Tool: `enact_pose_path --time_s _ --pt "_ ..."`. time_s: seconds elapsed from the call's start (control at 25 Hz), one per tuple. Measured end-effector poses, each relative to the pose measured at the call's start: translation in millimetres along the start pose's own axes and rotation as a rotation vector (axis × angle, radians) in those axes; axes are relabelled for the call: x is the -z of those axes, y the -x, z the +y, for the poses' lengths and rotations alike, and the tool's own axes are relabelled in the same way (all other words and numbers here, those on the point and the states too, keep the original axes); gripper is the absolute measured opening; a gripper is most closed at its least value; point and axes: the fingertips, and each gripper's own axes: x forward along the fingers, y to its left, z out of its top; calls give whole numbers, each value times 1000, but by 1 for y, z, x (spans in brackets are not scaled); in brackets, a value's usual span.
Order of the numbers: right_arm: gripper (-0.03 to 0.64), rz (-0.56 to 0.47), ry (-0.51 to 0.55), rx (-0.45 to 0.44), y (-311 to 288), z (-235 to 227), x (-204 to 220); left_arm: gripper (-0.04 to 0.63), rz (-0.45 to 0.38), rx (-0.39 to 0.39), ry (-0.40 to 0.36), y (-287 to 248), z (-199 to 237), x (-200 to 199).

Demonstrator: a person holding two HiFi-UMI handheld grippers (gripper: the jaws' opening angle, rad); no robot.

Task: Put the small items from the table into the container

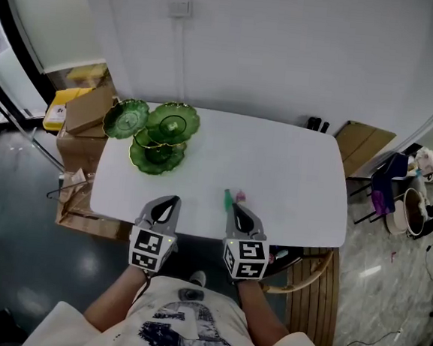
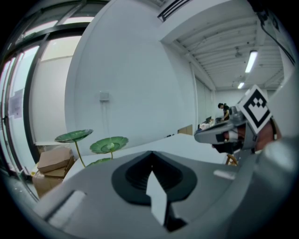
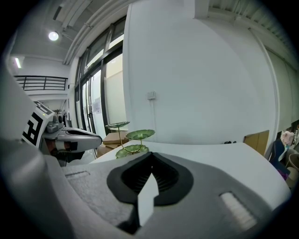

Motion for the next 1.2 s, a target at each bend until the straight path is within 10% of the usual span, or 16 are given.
enact_pose_path --time_s 1.2 --pt "0 17 -60 85 31 -45 22 -11 -14 90 -10 -26 -43 -1"
